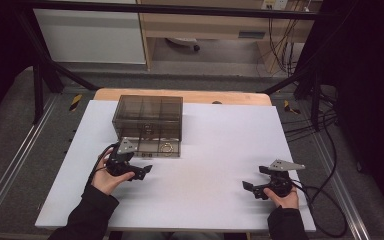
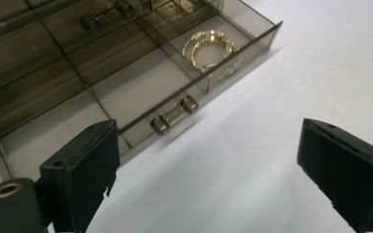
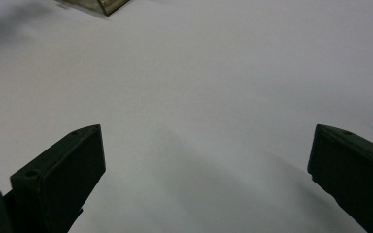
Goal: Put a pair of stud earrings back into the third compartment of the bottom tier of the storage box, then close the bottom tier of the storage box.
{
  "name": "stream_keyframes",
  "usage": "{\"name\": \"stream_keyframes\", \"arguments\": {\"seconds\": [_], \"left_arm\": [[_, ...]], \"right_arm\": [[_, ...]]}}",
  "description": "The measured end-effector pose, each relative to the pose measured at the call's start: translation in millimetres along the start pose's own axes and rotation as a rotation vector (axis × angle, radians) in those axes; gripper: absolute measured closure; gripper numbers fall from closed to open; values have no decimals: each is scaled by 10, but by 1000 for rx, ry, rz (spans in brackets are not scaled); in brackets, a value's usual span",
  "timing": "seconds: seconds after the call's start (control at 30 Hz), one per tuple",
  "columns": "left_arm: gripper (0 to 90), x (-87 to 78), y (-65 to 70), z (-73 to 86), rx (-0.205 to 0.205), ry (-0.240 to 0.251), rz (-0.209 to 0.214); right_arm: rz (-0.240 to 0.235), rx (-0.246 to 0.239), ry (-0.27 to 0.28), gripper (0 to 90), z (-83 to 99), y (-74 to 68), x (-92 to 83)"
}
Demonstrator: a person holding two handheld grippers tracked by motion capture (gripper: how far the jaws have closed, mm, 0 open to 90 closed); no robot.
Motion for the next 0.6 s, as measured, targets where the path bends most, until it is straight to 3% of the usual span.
{"name": "stream_keyframes", "arguments": {"seconds": [0.4,0.6], "left_arm": [[82,-56,-58,141,-21,3,10],[163,-54,-94,171,-26,-4,9]], "right_arm": [[1,3,4,8,-2,0,-9],[-1,5,4,8,-4,3,-11]]}}
Point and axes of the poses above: each handheld gripper's, and its own axes: x roughly forward along the jaws, z roughly out of its underside, y roughly to its right, the point moved 1 cm from there along x, roughly forward along the jaws, and after that the axes turned 7 degrees about z, right-handed, at the moved point
